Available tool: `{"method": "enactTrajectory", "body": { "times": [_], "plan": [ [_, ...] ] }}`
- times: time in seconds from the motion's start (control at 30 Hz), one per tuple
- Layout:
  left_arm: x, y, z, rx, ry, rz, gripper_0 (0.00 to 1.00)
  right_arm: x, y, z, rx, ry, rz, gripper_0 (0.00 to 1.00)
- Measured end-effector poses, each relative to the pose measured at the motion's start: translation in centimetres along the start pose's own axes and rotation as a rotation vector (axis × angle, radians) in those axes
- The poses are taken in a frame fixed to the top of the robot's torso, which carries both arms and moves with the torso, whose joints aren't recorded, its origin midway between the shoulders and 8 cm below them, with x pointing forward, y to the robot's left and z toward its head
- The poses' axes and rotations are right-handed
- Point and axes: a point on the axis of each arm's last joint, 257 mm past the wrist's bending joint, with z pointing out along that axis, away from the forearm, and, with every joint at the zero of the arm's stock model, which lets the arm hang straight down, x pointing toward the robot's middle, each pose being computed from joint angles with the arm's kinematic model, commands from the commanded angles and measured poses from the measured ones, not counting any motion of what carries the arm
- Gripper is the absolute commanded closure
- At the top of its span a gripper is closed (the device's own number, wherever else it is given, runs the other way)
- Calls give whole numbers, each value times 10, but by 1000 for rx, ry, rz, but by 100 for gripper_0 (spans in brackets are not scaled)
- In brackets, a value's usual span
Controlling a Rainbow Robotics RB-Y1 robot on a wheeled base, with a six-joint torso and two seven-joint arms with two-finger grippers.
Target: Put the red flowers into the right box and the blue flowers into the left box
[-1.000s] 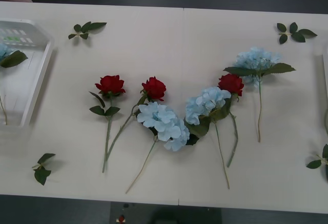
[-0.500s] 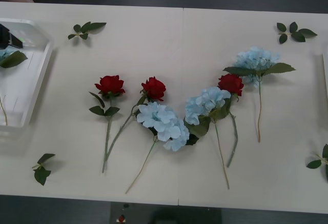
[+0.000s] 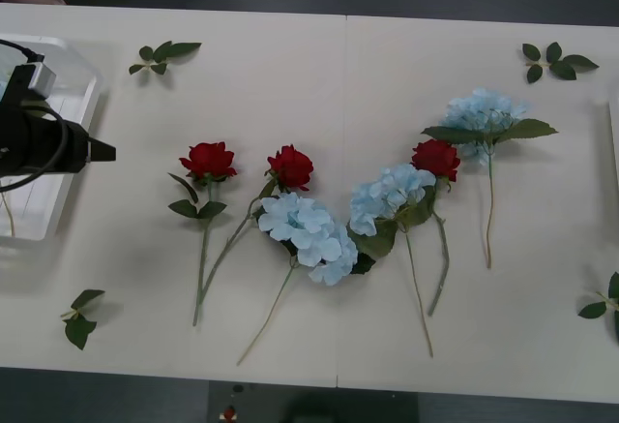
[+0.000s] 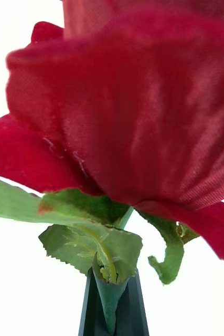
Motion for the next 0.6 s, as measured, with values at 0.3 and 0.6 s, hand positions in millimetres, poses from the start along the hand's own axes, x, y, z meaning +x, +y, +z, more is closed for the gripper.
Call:
{"method": "enactTrajectory", "body": {
  "times": [0.3, 0.6],
  "plan": [
    [19, -61, 26, 48, -27, -44, 0, 16, 9, 11, -23, 15, -55, 19],
    [57, -99, 67, -12, -6, -40, 0, 15, 51, -17, -143, 82, -98, 19]
  ]
}}
